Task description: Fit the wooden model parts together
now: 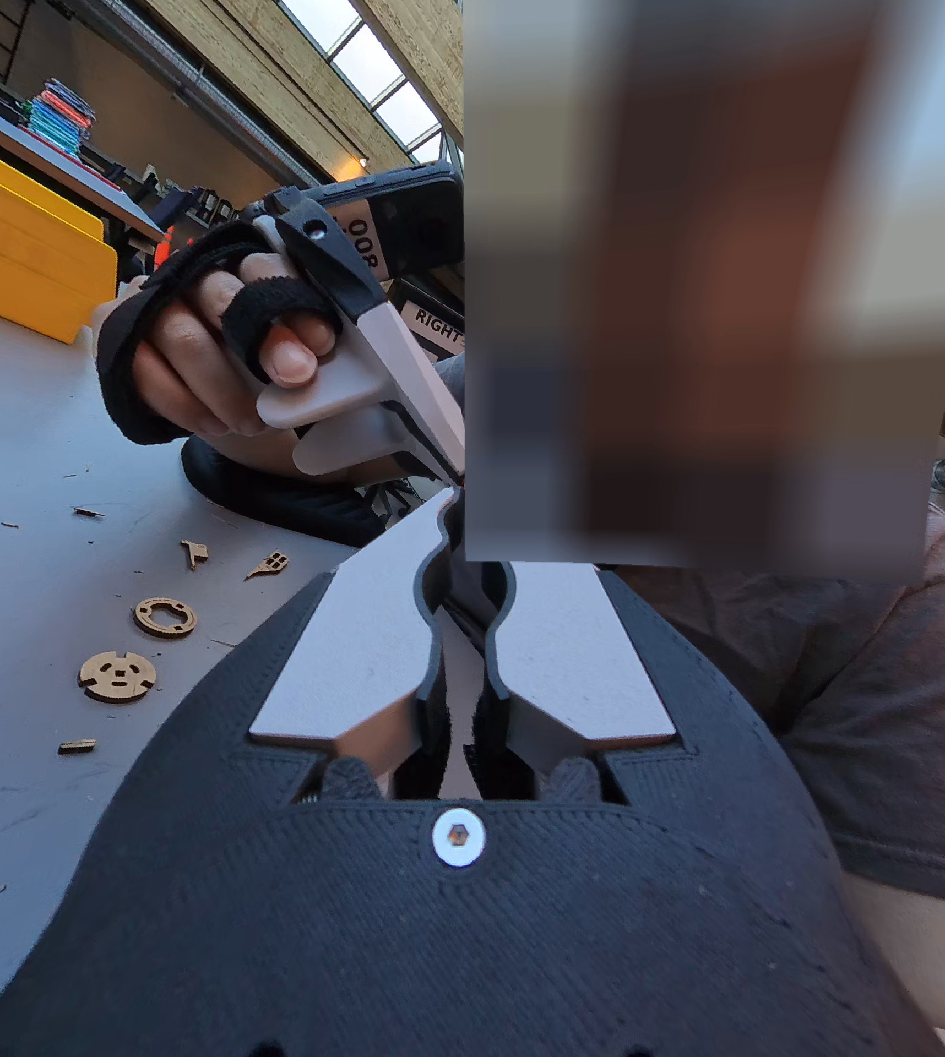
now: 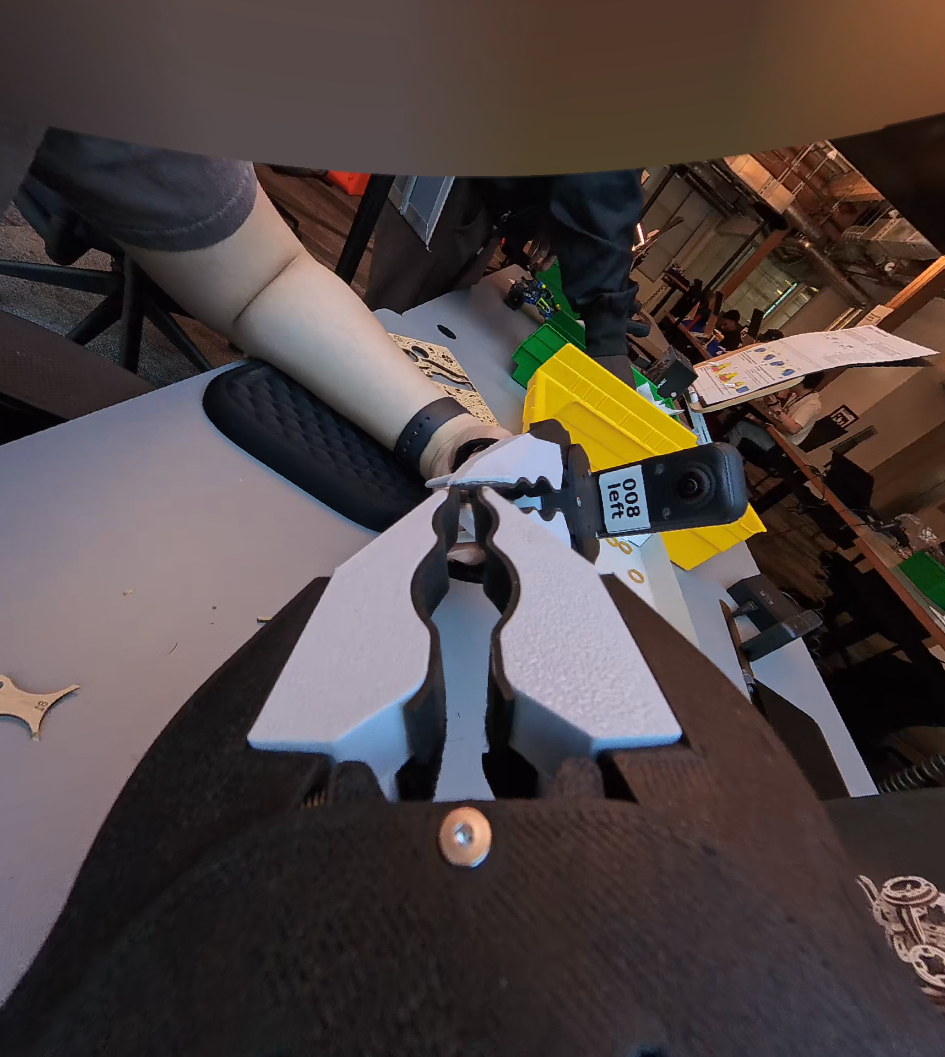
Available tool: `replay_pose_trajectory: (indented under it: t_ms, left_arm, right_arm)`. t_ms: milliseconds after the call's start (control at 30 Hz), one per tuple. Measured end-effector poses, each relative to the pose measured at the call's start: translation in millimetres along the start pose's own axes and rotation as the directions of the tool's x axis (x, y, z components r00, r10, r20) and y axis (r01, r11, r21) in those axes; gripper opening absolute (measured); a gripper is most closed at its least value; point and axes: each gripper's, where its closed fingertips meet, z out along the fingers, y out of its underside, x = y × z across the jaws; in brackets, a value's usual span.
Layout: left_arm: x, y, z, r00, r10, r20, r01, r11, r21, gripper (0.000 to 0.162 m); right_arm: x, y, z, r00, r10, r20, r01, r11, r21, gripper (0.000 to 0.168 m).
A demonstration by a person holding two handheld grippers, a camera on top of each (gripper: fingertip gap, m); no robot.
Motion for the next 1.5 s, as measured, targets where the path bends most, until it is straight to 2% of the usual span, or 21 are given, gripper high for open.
replay_pose_trajectory:
  t_ms: [167, 300, 333, 400, 500, 567, 667, 800, 900, 1000, 1167, 1300, 1400, 1500]
  left_arm:
    - [0.4, 0.1, 1.0, 1.000, -0.019, -0.011, 0.019, 1.000, 0.001, 0.000]
    - [-0.9, 1.0, 2.1, 1.000, -0.019, 0.003, 0.019, 1.000, -0.006, 0.000]
    - [-1.8, 0.7, 1.6, 1.000, -0.007, 0.020, 0.007, 1.000, -0.009, 0.004]
    - [-11.1, 6.4, -1.1, 0.990, 0.067, 0.123, -0.060, 0.996, -0.062, 0.027]
    - [-31.1, 14.3, -9.1, 0.928, 0.229, 0.293, -0.182, 0.967, -0.180, 0.044]
    - [-47.8, 18.1, -15.8, 0.860, 0.325, 0.393, -0.231, 0.935, -0.268, 0.046]
    - [-72.8, 42.7, -25.2, 0.750, 0.473, 0.461, -0.224, 0.839, -0.496, 0.054]
    - [-87.1, 71.3, -26.1, 0.719, 0.534, 0.445, -0.150, 0.744, -0.651, 0.060]
    - [-96.2, 79.7, -33.9, 0.682, 0.574, 0.453, -0.118, 0.698, -0.707, 0.060]
    - [-103.5, 86.7, -45.3, 0.662, 0.586, 0.467, -0.068, 0.668, -0.741, 0.060]
    - [-105.4, 87.2, -46.8, 0.668, 0.587, 0.458, -0.072, 0.663, -0.745, 0.049]
    - [-106.4, 88.3, -47.5, 0.651, 0.630, 0.423, -0.102, 0.625, -0.774, 0.047]
    - [-102.7, 91.8, -44.2, 0.662, 0.646, 0.380, -0.132, 0.599, -0.790, 0.035]
    - [-103.4, 91.4, -44.3, 0.664, 0.641, 0.386, -0.127, 0.604, -0.787, 0.033]
  right_arm:
    - [-1.4, -0.9, -0.2, 1.000, -0.009, 0.001, 0.009, 1.000, 0.003, 0.001]
    - [-2.8, 0.0, -2.3, 0.997, 0.062, 0.043, -0.062, 0.998, -0.004, 0.001]
    - [-3.7, -2.0, -4.7, 0.992, 0.106, 0.071, -0.108, 0.994, 0.013, 0.001]
    - [0.9, -5.9, -12.0, 0.976, 0.196, 0.097, -0.202, 0.978, 0.055, 0.000]
    - [4.9, -0.6, -22.3, 0.949, 0.282, 0.141, -0.293, 0.954, 0.062, 0.001]
    - [3.3, 20.6, -25.1, 0.927, 0.339, 0.163, -0.338, 0.940, -0.033, 0.001]
    - [-11.0, 59.8, -26.8, 0.901, 0.381, 0.208, -0.326, 0.910, -0.257, 0.001]
    - [-30.3, 94.1, -18.2, 0.887, 0.360, 0.289, -0.203, 0.866, -0.456, 0.001]
    - [-36.3, 118.4, -13.8, 0.880, 0.334, 0.337, -0.098, 0.822, -0.561, 0.001]
    - [-39.0, 128.1, -10.2, 0.860, 0.364, 0.358, -0.082, 0.791, -0.607, 0.002]
    - [-41.3, 132.4, -7.7, 0.844, 0.391, 0.368, -0.082, 0.771, -0.632, 0.002]
    - [-44.0, 135.8, -6.7, 0.829, 0.416, 0.372, -0.090, 0.758, -0.647, 0.002]
    - [-46.0, 138.3, -7.2, 0.824, 0.425, 0.374, -0.090, 0.751, -0.654, 0.002]
    - [-46.1, 138.2, -7.1, 0.826, 0.425, 0.372, -0.086, 0.745, -0.661, 0.001]
